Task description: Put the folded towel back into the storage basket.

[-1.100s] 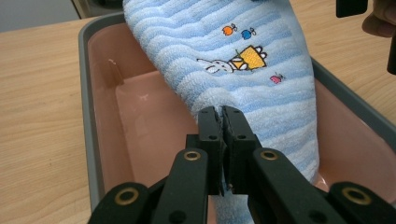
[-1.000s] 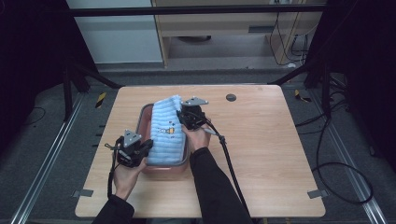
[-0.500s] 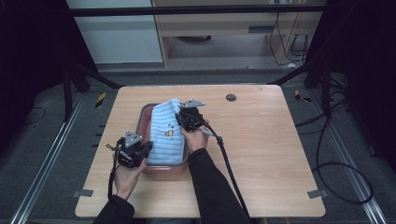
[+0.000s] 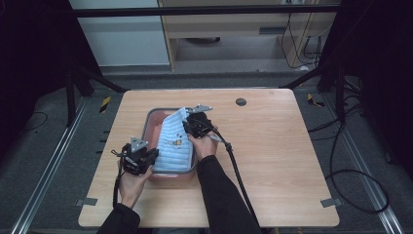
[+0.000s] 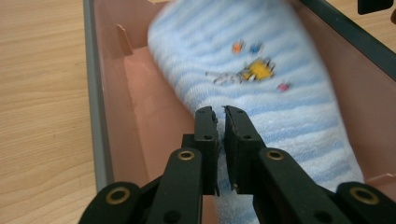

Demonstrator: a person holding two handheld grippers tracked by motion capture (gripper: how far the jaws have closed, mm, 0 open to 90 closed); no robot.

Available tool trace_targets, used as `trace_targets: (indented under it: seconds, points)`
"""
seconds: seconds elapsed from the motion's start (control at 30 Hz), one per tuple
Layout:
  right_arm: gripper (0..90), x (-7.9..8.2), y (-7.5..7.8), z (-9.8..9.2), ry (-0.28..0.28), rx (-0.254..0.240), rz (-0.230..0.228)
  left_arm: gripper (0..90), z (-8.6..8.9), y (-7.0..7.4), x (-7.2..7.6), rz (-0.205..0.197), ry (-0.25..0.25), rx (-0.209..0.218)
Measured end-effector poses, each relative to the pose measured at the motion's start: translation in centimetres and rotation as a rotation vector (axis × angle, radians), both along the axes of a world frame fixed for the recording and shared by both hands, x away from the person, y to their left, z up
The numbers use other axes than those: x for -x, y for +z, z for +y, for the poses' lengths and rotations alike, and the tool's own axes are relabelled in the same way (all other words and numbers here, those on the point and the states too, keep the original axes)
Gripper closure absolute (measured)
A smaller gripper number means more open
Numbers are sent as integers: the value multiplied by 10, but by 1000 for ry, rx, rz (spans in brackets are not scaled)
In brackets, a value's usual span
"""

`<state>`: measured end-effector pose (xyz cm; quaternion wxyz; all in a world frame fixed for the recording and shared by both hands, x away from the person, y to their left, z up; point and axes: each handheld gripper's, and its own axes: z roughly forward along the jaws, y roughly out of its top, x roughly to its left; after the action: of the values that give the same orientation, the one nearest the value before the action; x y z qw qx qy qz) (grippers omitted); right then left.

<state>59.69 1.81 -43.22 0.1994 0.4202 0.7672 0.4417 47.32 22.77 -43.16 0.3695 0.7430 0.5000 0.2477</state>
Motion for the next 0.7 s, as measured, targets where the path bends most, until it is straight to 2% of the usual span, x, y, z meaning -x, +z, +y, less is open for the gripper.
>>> trace_targets:
  seconds: [0.2,0.33,0.47,0.57,0.63,0.7]
  points:
    - [626,3,9,-5,-14,-8,-41,831,2,4,2,-16,12,4]
    - [548,8,19,-13,-15,-39,-74,800,6,10,5,-35,7,24]
    - [433,15,29,-26,-14,-58,-114,737,11,18,10,-61,-4,54]
    - [361,21,35,-37,-8,-67,-120,677,16,23,13,-85,-17,62]
    - [334,25,37,-46,-4,-73,-119,641,20,25,14,-95,-45,77]
    - [320,30,39,-56,-11,-78,-124,610,22,27,16,-104,-45,75]
